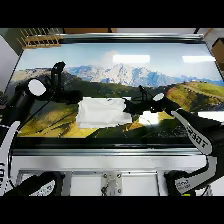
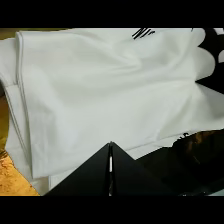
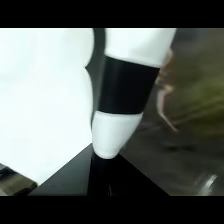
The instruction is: Fold the clothes and pants, and hang the long-sleeved shirts on hangers.
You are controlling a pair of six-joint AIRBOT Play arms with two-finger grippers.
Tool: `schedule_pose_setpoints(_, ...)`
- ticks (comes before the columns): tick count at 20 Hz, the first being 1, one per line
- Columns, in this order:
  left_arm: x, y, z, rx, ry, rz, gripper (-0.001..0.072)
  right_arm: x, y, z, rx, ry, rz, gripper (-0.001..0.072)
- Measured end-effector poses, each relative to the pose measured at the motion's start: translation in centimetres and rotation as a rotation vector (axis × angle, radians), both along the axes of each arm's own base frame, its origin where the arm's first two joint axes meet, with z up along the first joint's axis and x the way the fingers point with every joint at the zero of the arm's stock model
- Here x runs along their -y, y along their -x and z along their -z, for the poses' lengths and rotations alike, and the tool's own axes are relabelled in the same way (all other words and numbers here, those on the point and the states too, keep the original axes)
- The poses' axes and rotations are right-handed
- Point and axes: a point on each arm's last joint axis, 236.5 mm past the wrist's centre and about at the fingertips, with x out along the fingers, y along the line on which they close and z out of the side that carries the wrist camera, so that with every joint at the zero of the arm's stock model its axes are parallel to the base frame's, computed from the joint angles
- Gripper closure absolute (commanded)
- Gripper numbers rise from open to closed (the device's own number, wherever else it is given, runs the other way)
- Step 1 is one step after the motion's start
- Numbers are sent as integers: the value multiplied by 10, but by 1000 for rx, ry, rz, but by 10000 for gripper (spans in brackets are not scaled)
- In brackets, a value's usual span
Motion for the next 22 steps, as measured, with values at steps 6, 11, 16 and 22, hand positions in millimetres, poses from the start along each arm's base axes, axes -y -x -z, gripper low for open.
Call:
schedule_pose_setpoints(6,0,0,0,-3,3,-3,701,150,-52,-79,201,244,203,704)
schedule_pose_setpoints(11,0,0,0,-3,2,-4,701,358,-22,-138,210,494,622,704)
schedule_pose_setpoints(16,0,0,0,-3,2,-4,701,465,61,-130,51,546,950,705)
schedule_pose_setpoints(22,0,0,0,-3,3,-4,701,469,136,-85,-140,582,1043,704)
